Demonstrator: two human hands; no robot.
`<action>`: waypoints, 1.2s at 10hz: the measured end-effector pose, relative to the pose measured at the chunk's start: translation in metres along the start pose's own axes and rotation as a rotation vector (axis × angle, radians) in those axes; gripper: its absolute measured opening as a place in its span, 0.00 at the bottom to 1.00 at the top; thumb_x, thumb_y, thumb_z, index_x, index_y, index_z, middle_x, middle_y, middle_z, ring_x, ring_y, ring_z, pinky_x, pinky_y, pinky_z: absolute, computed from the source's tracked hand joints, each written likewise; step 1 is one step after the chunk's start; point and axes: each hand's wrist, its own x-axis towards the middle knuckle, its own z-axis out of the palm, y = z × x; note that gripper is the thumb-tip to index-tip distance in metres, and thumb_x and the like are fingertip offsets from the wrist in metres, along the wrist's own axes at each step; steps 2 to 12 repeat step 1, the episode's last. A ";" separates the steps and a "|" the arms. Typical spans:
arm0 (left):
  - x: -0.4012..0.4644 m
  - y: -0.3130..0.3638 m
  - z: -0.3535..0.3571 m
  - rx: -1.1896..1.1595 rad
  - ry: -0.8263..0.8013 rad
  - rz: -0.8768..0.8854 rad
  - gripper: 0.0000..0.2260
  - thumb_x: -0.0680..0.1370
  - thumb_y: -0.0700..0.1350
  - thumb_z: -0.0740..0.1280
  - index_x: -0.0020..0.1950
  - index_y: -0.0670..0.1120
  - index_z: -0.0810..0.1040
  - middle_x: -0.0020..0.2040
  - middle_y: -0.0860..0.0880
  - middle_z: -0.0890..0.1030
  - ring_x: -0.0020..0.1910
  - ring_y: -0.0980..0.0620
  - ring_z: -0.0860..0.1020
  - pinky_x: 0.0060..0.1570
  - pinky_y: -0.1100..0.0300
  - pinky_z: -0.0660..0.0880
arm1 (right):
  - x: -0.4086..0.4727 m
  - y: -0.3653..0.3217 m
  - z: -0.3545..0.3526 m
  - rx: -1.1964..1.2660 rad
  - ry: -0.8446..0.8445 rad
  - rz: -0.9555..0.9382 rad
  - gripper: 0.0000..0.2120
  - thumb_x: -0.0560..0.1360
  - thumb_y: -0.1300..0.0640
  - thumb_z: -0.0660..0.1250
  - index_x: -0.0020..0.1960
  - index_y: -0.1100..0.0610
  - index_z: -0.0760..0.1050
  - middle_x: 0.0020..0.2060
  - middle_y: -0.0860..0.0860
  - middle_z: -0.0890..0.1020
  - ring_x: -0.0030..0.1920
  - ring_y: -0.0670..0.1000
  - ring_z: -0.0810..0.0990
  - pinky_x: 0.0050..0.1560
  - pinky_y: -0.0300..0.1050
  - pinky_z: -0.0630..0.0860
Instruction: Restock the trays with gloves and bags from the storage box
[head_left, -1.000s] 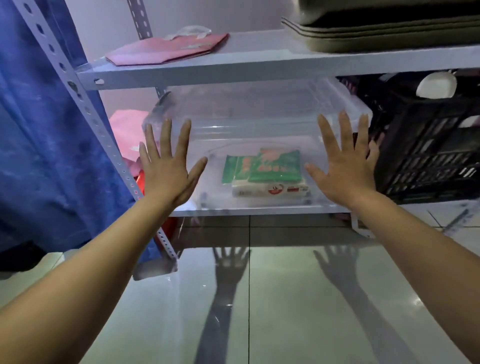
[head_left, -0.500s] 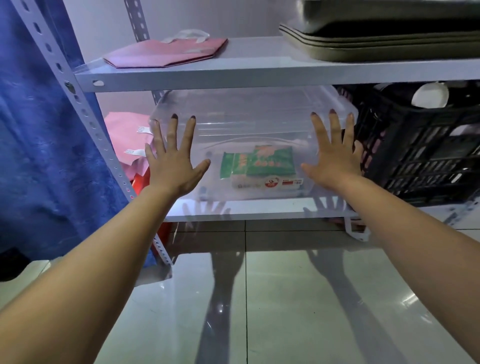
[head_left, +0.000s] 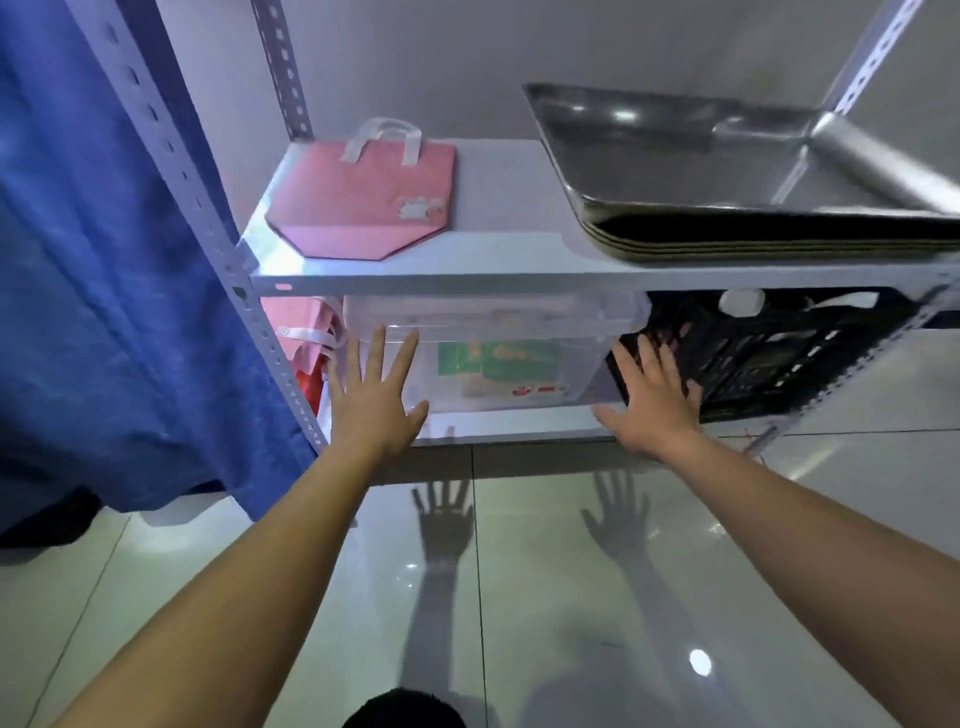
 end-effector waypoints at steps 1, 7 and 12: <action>-0.029 0.011 -0.044 0.014 -0.089 0.012 0.36 0.79 0.63 0.60 0.81 0.60 0.43 0.82 0.47 0.39 0.80 0.41 0.40 0.77 0.39 0.42 | -0.040 -0.002 -0.037 -0.009 -0.063 0.035 0.41 0.75 0.37 0.61 0.78 0.39 0.40 0.79 0.46 0.38 0.79 0.53 0.38 0.73 0.67 0.48; -0.029 0.011 -0.044 0.014 -0.089 0.012 0.36 0.79 0.63 0.60 0.81 0.60 0.43 0.82 0.47 0.39 0.80 0.41 0.40 0.77 0.39 0.42 | -0.040 -0.002 -0.037 -0.009 -0.063 0.035 0.41 0.75 0.37 0.61 0.78 0.39 0.40 0.79 0.46 0.38 0.79 0.53 0.38 0.73 0.67 0.48; -0.029 0.011 -0.044 0.014 -0.089 0.012 0.36 0.79 0.63 0.60 0.81 0.60 0.43 0.82 0.47 0.39 0.80 0.41 0.40 0.77 0.39 0.42 | -0.040 -0.002 -0.037 -0.009 -0.063 0.035 0.41 0.75 0.37 0.61 0.78 0.39 0.40 0.79 0.46 0.38 0.79 0.53 0.38 0.73 0.67 0.48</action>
